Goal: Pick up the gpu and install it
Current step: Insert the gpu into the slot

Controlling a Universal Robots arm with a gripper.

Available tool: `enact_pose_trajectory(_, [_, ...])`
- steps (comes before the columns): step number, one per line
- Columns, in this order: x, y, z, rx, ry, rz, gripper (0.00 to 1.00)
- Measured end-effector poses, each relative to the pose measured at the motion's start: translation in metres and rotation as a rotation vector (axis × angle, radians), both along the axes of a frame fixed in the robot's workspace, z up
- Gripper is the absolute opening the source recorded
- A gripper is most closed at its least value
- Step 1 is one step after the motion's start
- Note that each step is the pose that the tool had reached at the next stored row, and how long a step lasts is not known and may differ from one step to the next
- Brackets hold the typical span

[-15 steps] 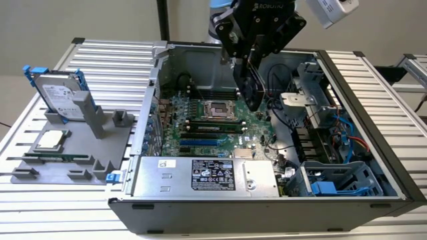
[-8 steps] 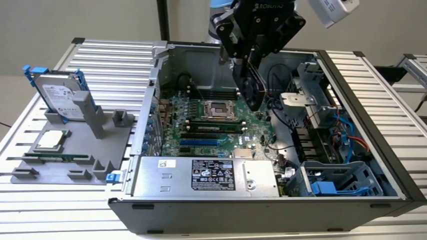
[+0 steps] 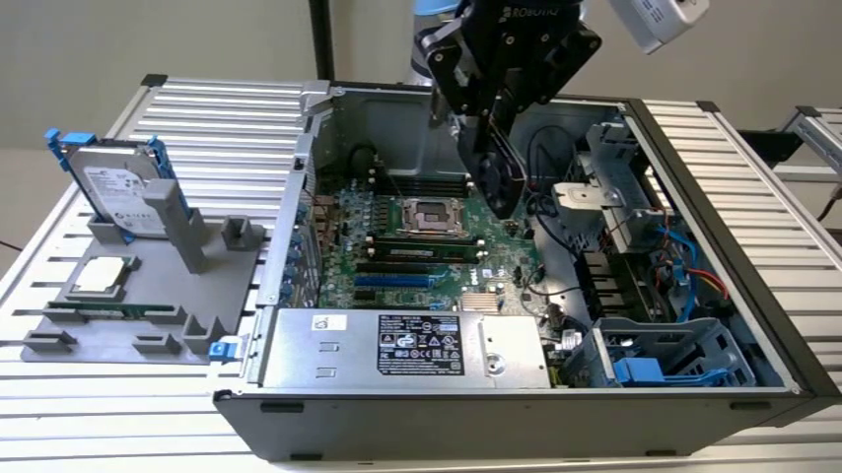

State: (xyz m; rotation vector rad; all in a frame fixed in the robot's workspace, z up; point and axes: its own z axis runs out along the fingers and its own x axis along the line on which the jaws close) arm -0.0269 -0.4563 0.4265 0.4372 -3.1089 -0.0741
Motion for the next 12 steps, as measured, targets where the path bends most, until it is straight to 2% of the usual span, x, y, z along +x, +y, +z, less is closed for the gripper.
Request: enact_pose_trajectory(12, [0.0,0.0,0.0,0.0,0.0,0.058,0.0])
